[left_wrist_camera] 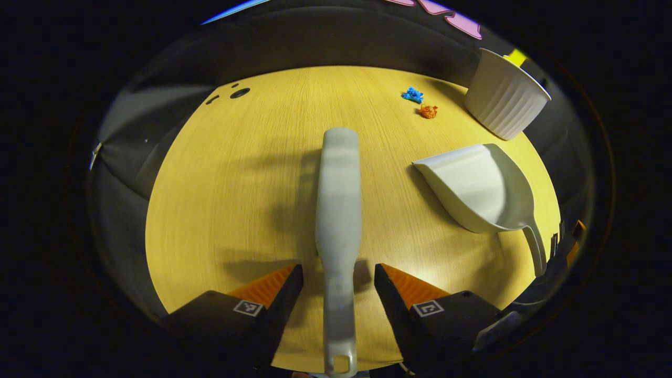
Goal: Pick up the small broom and dustpan from the desktop, sweep the trash into the dustpan with the broom, and then empty the trash into the garbage bin.
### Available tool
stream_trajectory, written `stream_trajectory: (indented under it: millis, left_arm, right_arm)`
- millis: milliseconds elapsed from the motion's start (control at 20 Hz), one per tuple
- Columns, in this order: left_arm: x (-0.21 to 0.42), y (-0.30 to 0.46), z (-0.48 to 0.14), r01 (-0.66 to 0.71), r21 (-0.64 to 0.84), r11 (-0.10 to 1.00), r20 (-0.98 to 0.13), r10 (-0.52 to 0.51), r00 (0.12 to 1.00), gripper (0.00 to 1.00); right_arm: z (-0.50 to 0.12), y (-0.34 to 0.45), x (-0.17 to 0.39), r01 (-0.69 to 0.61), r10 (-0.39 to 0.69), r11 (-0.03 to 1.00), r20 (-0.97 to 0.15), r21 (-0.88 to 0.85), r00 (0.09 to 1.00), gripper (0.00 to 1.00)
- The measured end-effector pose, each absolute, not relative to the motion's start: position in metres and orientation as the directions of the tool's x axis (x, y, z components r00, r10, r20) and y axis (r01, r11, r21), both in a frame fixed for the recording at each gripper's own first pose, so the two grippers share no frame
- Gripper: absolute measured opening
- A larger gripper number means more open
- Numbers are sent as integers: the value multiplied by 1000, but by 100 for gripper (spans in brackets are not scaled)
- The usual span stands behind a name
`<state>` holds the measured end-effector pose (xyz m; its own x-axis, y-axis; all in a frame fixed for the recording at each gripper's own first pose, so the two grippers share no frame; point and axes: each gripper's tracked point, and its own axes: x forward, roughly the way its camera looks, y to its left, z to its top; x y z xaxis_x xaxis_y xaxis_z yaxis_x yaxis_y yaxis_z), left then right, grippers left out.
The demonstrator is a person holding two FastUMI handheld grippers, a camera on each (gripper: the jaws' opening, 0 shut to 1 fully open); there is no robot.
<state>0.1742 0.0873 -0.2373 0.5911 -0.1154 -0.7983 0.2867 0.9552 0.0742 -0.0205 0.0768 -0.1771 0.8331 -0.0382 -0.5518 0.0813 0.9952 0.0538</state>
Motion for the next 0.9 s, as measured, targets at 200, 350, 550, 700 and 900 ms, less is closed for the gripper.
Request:
stream_trajectory:
  millis: [200, 350, 550, 700, 900]
  left_arm:
    - [179, 95, -241, 247, 89, 965, -797, -79, 599, 64]
    - [181, 94, -241, 266, 116, 957, -801, -68, 594, 52]
    - [185, 86, -240, 298, 140, 944, -781, -79, 619, 32]
    - [185, 87, -238, 296, 123, 947, -751, -106, 652, 28]
    - [178, 93, -231, 261, 72, 963, -708, -134, 693, 24]
  right_arm:
    - [-192, 81, -15, 92, -26, 992, -582, 84, 813, 99]
    - [-205, 82, -11, 89, -28, 994, -614, 68, 789, 99]
    - [-225, 85, -1, 82, -29, 995, -652, 51, 758, 99]
    - [-242, 89, 5, 72, -23, 997, -686, 43, 727, 99]
    - [-264, 88, 16, 89, -29, 995, -732, 43, 681, 99]
